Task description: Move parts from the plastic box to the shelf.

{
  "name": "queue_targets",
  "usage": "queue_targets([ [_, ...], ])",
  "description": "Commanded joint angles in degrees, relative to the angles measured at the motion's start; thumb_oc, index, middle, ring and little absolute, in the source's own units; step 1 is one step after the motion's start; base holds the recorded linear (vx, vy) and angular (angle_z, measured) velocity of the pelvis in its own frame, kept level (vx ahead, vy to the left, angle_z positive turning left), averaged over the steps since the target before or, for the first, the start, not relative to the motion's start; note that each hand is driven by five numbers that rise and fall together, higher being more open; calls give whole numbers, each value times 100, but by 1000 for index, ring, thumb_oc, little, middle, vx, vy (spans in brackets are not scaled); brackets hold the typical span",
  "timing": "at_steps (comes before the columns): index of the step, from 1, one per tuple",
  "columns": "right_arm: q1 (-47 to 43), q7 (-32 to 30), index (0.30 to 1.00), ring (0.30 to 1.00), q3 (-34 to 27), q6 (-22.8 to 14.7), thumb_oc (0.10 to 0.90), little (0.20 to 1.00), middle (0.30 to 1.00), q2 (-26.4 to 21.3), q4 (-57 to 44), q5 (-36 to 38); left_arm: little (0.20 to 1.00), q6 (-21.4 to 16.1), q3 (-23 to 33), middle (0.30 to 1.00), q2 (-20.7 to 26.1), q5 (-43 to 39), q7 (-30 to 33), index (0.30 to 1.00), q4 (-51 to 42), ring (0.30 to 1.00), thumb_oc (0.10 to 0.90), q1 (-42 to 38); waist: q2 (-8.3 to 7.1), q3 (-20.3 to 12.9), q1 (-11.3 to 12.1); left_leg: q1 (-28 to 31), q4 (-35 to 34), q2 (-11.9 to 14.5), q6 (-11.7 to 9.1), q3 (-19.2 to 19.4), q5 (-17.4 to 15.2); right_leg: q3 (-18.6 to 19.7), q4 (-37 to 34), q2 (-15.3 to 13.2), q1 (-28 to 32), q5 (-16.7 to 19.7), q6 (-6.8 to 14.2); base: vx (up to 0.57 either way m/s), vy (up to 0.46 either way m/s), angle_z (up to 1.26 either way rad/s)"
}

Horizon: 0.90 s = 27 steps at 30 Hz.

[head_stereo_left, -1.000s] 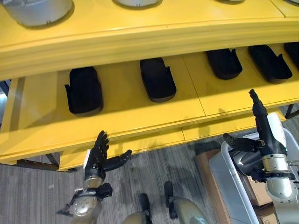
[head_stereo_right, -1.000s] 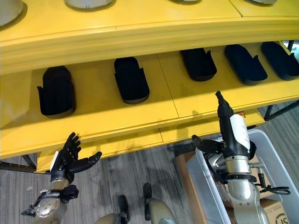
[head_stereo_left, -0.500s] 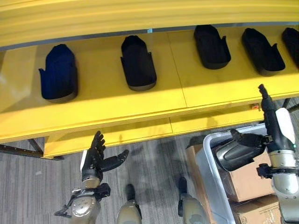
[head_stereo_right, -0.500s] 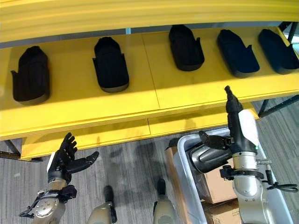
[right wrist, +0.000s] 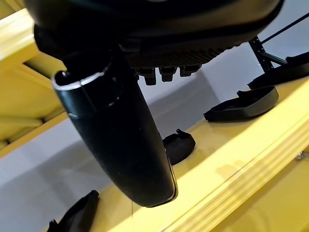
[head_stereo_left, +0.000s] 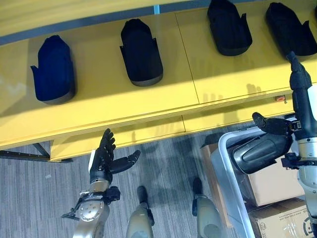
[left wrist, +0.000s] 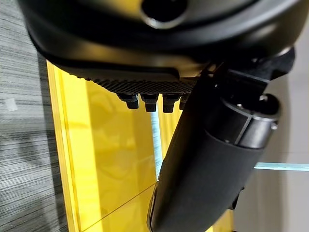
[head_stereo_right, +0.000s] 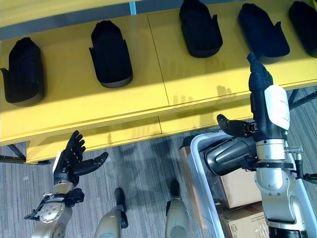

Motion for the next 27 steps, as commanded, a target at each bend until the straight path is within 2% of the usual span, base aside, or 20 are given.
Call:
queue_targets([
  [1, -944, -454, 1000, 1000, -63, -394, 900, 1000, 1000, -811, -443, -29, 1000, -645, 131, 1000, 420, 12, 59, 1000, -911, 1000, 900, -145, -189, -175, 70, 43, 805, 182, 70, -37, -655, -313, 441, 104, -170, -323, -106, -34, -18, -2],
  [4, -1200, -421, 1000, 1000, 130, -377, 900, 1000, 1000, -1072, -253, 104, 1000, -666, 99, 1000, 468, -33, 73, 1000, -916, 1000, 900, -192, -199, -132, 100, -33, 900, 196, 65, -47, -682, -295, 511, 108, -242, -337, -126, -23, -26, 0],
  [8, -1937, -269, 1000, 1000, 665, -224, 900, 1000, 1000, -1982, 362, 332, 1000, -717, -17, 1000, 599, -136, 85, 1000, -859, 1000, 900, -264, -180, 11, 198, -151, 1047, 185, 40, -90, -745, -266, 709, 97, -389, -417, -161, -30, -29, 1],
  [11, -2296, -248, 1000, 1000, 924, -186, 900, 1000, 1000, -2257, 610, 464, 1000, -729, -24, 1000, 624, -181, 76, 1000, -912, 1000, 900, -268, -164, 50, 230, -193, 1036, 175, 33, -76, -706, -249, 712, 92, -445, -391, -176, -8, -14, 0],
  [12, -2664, -178, 1000, 1000, 1226, -143, 900, 1000, 1000, -2629, 815, 558, 1000, -750, -66, 1000, 682, -257, 60, 1000, -940, 1000, 900, -271, -144, 105, 292, -211, 1030, 167, 11, -86, -710, -249, 760, 82, -485, -432, -180, 0, 0, 0],
  [16, -3208, -45, 1000, 1000, 1731, -118, 900, 1000, 1000, -3043, 1171, 795, 1000, -760, -128, 1000, 735, -337, 9, 1000, -944, 1000, 900, -274, -124, 166, 334, -243, 1026, 147, -3, -101, -681, -254, 825, 70, -558, -445, -197, -10, -16, 1],
  [18, -3827, 86, 1000, 1000, 2342, -111, 900, 1000, 1000, -3478, 1384, 888, 1000, -773, -183, 1000, 807, -394, -42, 1000, -953, 1000, 900, -261, -123, 202, 382, -250, 984, 137, -27, -92, -637, -252, 844, 71, -600, -443, -212, -12, -21, 1],
  [19, -3954, 79, 1000, 1000, 2466, -116, 900, 1000, 1000, -3481, 1424, 893, 1000, -774, -163, 1000, 781, -394, -43, 1000, -952, 1000, 900, -254, -115, 205, 353, -247, 981, 137, -27, -89, -636, -249, 845, 72, -601, -443, -212, 0, 0, 0],
  [22, -4722, 258, 1000, 1000, 3213, -130, 900, 1000, 1000, -3910, 1637, 1010, 1000, -793, -217, 1000, 878, -472, -105, 1000, -985, 1000, 900, -232, -125, 234, 420, -227, 889, 129, -46, -105, -592, -272, 856, 66, -622, -456, -224, 0, 0, 0],
  [25, -5217, 302, 1000, 1000, 3685, -137, 900, 1000, 1000, -4047, 1760, 1026, 1000, -814, -234, 1000, 913, -481, -95, 1000, -1005, 1000, 900, -237, -127, 249, 441, -210, 848, 112, -52, -116, -573, -290, 875, 66, -630, -458, -234, 0, 0, 0],
  [26, -5764, 293, 1000, 1000, 4211, -163, 900, 1000, 1000, -4115, 1966, 1072, 1000, -831, -242, 1000, 925, -508, -73, 1000, -1009, 1000, 900, -226, -118, 255, 460, -202, 801, 107, -64, -135, -543, -307, 896, 57, -645, -453, -237, 0, 0, 0],
  [27, -5921, 315, 1000, 1000, 4369, -159, 900, 1000, 1000, -4161, 2006, 1074, 1000, -844, -249, 1000, 948, -513, -71, 1000, -1017, 1000, 900, -228, -120, 258, 479, -199, 772, 103, -70, -148, -530, -319, 894, 53, -647, -456, -241, 0, 0, 0],
])
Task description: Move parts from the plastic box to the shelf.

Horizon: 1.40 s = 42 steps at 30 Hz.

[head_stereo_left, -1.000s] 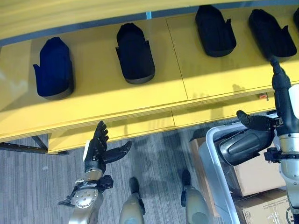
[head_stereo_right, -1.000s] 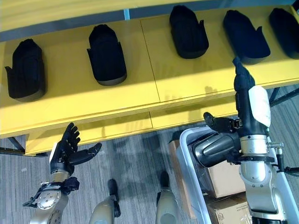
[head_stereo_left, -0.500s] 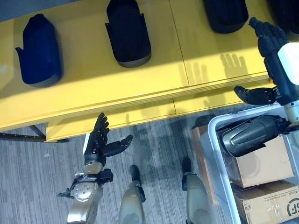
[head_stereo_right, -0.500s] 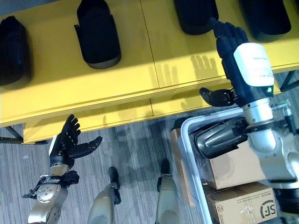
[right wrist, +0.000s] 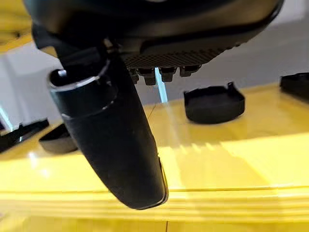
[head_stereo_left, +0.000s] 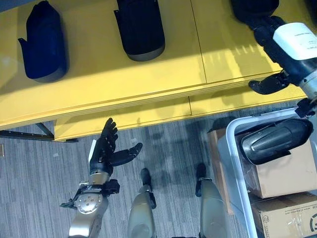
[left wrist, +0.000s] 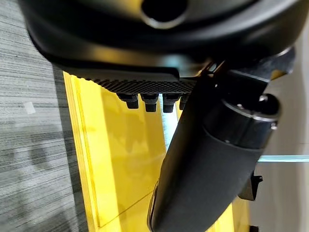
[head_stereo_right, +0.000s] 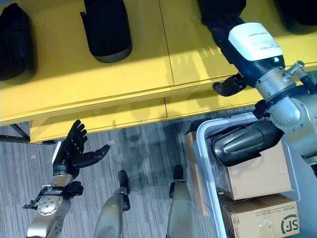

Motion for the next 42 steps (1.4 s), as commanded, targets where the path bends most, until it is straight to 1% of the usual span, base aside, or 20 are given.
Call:
queue_targets([
  [1, -1692, -264, 1000, 1000, 408, -146, 900, 1000, 1000, -444, 136, 377, 1000, -713, -21, 1000, 502, -80, -48, 1000, -857, 1000, 900, 82, -234, -255, 202, 307, 392, 113, -23, -60, -560, -457, -384, 114, 295, 10, -40, 2, -17, 3],
  [3, -2100, -274, 1000, 1000, 784, -150, 900, 1000, 1000, -452, 267, 409, 1000, -723, -2, 1000, 482, -96, -40, 1000, -869, 1000, 900, 95, -210, -247, 197, 313, 364, 105, -26, -71, -544, -461, -376, 110, 294, 7, -44, 3, -7, 6],
  [4, -2136, -275, 1000, 1000, 820, -151, 900, 1000, 1000, -449, 274, 411, 1000, -723, 1, 1000, 474, -96, -41, 1000, -869, 1000, 900, 96, -205, -247, 190, 313, 363, 105, -26, -72, -544, -462, -377, 110, 294, 7, -44, 10, -11, 6],
  [5, -2573, -276, 1000, 1000, 1223, -122, 900, 1000, 1000, -483, 531, 428, 1000, -750, -18, 1000, 522, -119, -19, 1000, -856, 1000, 900, 111, -216, -258, 263, 328, 282, 81, -48, -106, -494, -493, -357, 96, 292, -18, -56, 17, -18, 4],
  [6, -2774, -285, 1000, 1000, 1418, -115, 900, 1000, 1000, -469, 617, 428, 1000, -762, -12, 1000, 504, -122, -14, 1000, -857, 1000, 900, 123, -206, -267, 265, 341, 257, 77, -53, -111, -482, -501, -348, 94, 300, -30, -64, 18, -22, 6],
  [11, -3433, -326, 1000, 1000, 2048, -105, 900, 1000, 1000, -415, 985, 449, 1000, -806, -23, 1000, 477, -155, -8, 1000, -883, 1000, 900, 151, -177, -316, 289, 402, 156, 76, -67, -146, -434, -551, -299, 90, 324, -71, -85, 15, -17, 8],
  [13, -3785, -309, 1000, 1000, 2404, -84, 900, 1000, 1000, -432, 1143, 392, 1000, -815, -19, 1000, 526, -180, -24, 1000, -905, 1000, 900, 156, -183, -390, 321, 461, 63, 89, -86, -167, -388, -593, -280, 92, 355, -108, -98, 24, -13, 5],
  [14, -3837, -310, 1000, 1000, 2457, -86, 900, 1000, 1000, -427, 1155, 397, 1000, -814, -18, 1000, 514, -181, -24, 1000, -906, 1000, 900, 156, -173, -388, 313, 463, 59, 88, -86, -166, -385, -593, -279, 92, 355, -109, -98, 30, -16, 8],
  [16, -4312, -326, 1000, 1000, 2886, -71, 900, 1000, 1000, -505, 1269, 379, 1000, -803, -19, 1000, 537, -196, -33, 1000, -911, 1000, 900, 161, -178, -447, 328, 525, -50, 94, -107, -184, -313, -645, -254, 89, 377, -152, -113, 31, -25, 9],
  [19, -4580, -334, 1000, 1000, 3130, -60, 900, 1000, 1000, -526, 1360, 392, 1000, -793, -17, 1000, 545, -221, -52, 1000, -908, 1000, 900, 181, -174, -493, 338, 545, -103, 103, -113, -197, -271, -667, -236, 94, 367, -178, -125, 29, -27, 7],
  [20, -4828, -336, 1000, 1000, 3346, -50, 900, 1000, 1000, -562, 1434, 408, 1000, -786, -8, 1000, 579, -251, -59, 1000, -920, 1000, 900, 199, -188, -528, 351, 564, -141, 114, -122, -211, -235, -693, -197, 87, 365, -213, -143, 19, -24, 6],
  [27, -5605, -366, 1000, 1000, 4090, -15, 900, 1000, 1000, -589, 1891, 500, 1000, -794, 45, 1000, 608, -327, -109, 1000, -968, 1000, 900, 303, -138, -625, 388, 611, -317, 111, -158, -271, -96, -773, -120, 72, 332, -308, -193, 22, -21, 7],
  [32, -6015, -386, 1000, 1000, 4483, 72, 900, 1000, 1000, -554, 2342, 509, 1000, -795, 69, 1000, 584, -422, -120, 1000, -1012, 1000, 900, 364, -116, -709, 426, 624, -471, 105, -187, -313, 42, -845, -77, 59, 289, -379, -242, 14, -24, 9],
  [33, -6039, -386, 1000, 1000, 4509, 70, 900, 1000, 1000, -549, 2349, 513, 1000, -795, 68, 1000, 579, -422, -120, 1000, -1013, 1000, 900, 364, -111, -711, 423, 624, -476, 104, -188, -313, 45, -845, -76, 57, 286, -380, -242, 24, -25, 4],
  [34, -6035, -410, 1000, 1000, 4508, 105, 900, 1000, 1000, -538, 2573, 538, 1000, -793, 39, 1000, 557, -450, -125, 1000, -1015, 1000, 900, 351, -80, -739, 424, 658, -517, 103, -187, -326, 70, -854, -28, 61, 266, -411, -250, 0, 0, 0],
  [42, -6166, -454, 1000, 1000, 4595, 157, 900, 1000, 1000, -407, 3129, 575, 1000, -816, -51, 1000, 561, -523, -143, 1000, -949, 1000, 900, 292, -34, -764, 406, 725, -624, 93, -206, -324, 144, -848, 44, 67, 210, -456, -279, 3, -8, 2],
])
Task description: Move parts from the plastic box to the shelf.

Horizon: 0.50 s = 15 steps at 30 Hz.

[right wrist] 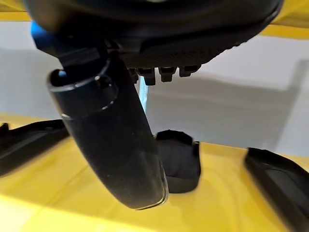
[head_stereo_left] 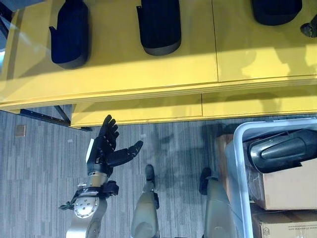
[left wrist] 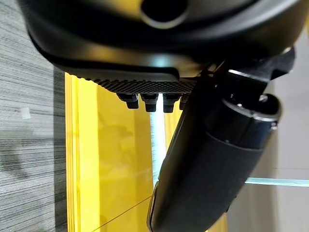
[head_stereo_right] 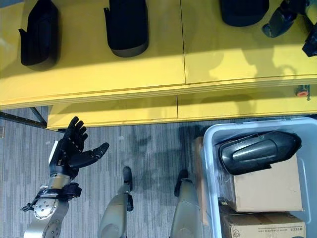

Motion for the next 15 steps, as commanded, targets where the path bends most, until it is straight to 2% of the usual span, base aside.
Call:
queue_targets([
  [1, -1006, -468, 1000, 1000, 119, 135, 900, 1000, 1000, -27, 346, 369, 1000, -679, -66, 1000, 516, -232, -32, 1000, -517, 1000, 900, 15, -311, -626, 95, 739, -27, 127, -450, 138, -463, -447, -982, 215, 662, 58, 116, 0, 0, 0],
  [15, -1191, -567, 1000, 1000, 80, 184, 900, 1000, 1000, 205, 895, 521, 1000, -695, -180, 1000, 569, -359, -71, 1000, -415, 1000, 900, -200, -250, -710, -65, 895, -89, 181, -483, 250, -351, -277, -940, 381, 530, 27, 87, -1, -4, -3],
])
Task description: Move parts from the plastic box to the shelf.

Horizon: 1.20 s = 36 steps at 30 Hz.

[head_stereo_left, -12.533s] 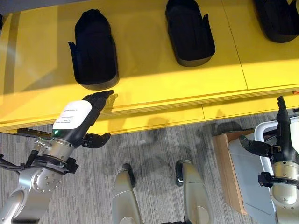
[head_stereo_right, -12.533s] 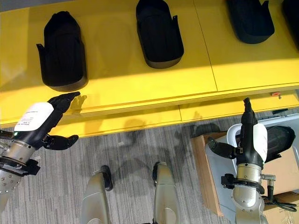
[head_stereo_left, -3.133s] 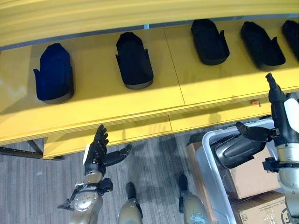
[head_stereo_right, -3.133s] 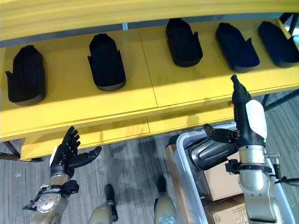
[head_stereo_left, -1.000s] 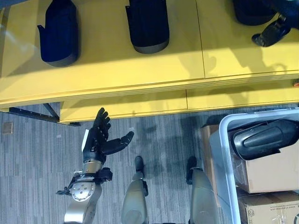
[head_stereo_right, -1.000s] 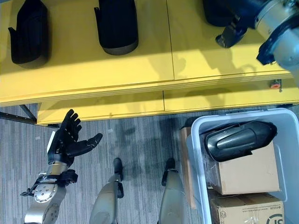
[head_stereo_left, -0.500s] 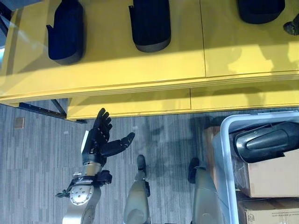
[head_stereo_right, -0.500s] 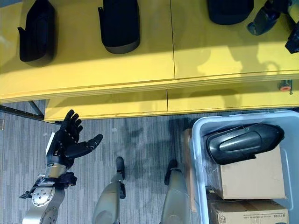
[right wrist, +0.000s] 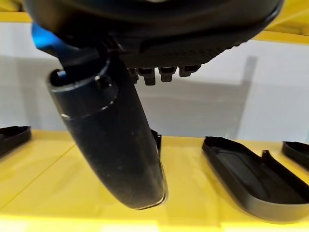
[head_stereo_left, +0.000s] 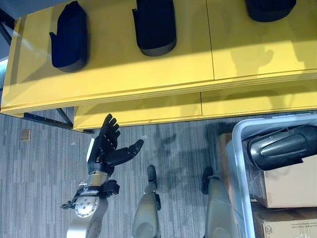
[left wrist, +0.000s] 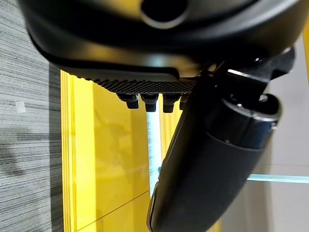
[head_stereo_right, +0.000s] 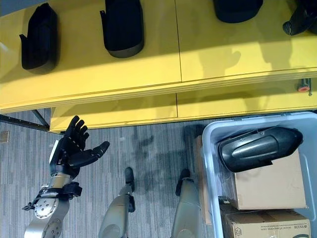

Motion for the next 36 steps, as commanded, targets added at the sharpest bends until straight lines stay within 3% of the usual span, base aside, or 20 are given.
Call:
queue_targets([
  [1, -1093, -547, 1000, 1000, 65, 80, 900, 1000, 1000, 189, 236, 296, 1000, -697, -136, 1000, 563, -148, -62, 1000, -371, 1000, 900, -157, -296, -686, -6, 899, 13, 175, -562, 177, -411, -373, -1030, 343, 689, 15, 136, 0, 0, 0],
  [16, -1551, -417, 1000, 1000, 611, 77, 900, 1000, 1000, 467, 609, 209, 1000, -726, -120, 1000, 486, -226, -115, 1000, -395, 1000, 900, -83, -269, -687, 20, 882, -94, 175, -609, 148, -208, -349, -1001, 415, 535, 20, 94, 0, -5, -3],
  [36, -1251, -230, 1000, 1000, 478, 130, 900, 1000, 1000, 1041, 1331, 264, 1000, -779, -146, 1000, 352, -239, -60, 1000, -461, 1000, 900, -138, -283, -594, 161, 815, -195, 134, -617, 66, -147, -355, -914, 441, 346, 76, 71, 0, -1, 0],
])
